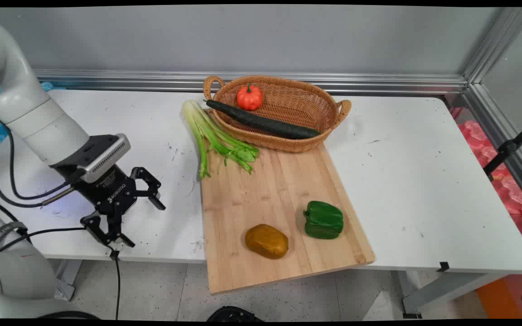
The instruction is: Pick up the cucumber from the vegetable basket
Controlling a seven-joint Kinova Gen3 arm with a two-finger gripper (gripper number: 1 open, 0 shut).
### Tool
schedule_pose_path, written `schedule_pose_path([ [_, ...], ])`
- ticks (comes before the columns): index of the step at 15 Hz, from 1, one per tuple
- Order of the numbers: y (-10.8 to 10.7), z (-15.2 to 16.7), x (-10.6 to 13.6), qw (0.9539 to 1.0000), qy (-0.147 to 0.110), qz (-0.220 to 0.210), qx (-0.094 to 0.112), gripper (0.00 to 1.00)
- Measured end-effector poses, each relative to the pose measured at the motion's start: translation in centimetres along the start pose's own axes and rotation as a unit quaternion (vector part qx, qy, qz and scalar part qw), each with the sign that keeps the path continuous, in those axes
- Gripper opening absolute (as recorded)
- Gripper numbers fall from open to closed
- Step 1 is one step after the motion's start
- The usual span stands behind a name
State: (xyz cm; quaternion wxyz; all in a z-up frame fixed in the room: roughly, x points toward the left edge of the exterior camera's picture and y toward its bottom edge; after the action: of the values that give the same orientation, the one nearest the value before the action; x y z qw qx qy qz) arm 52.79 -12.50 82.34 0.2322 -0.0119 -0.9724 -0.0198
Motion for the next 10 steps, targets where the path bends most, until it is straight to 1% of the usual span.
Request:
schedule_pose_path([
  [3, -0.5, -0.3, 0.0, 0.9997, 0.007, -0.019, 0.012, 1.0],
  [6, -1.5, -0.8, 0.1, 0.9977, 0.015, -0.055, 0.036, 1.0],
  [9, -2.9, -1.9, 0.3, 0.9921, 0.023, -0.101, 0.07, 1.0],
  [10, -3.5, -2.4, 0.3, 0.9889, 0.027, -0.119, 0.084, 1.0],
])
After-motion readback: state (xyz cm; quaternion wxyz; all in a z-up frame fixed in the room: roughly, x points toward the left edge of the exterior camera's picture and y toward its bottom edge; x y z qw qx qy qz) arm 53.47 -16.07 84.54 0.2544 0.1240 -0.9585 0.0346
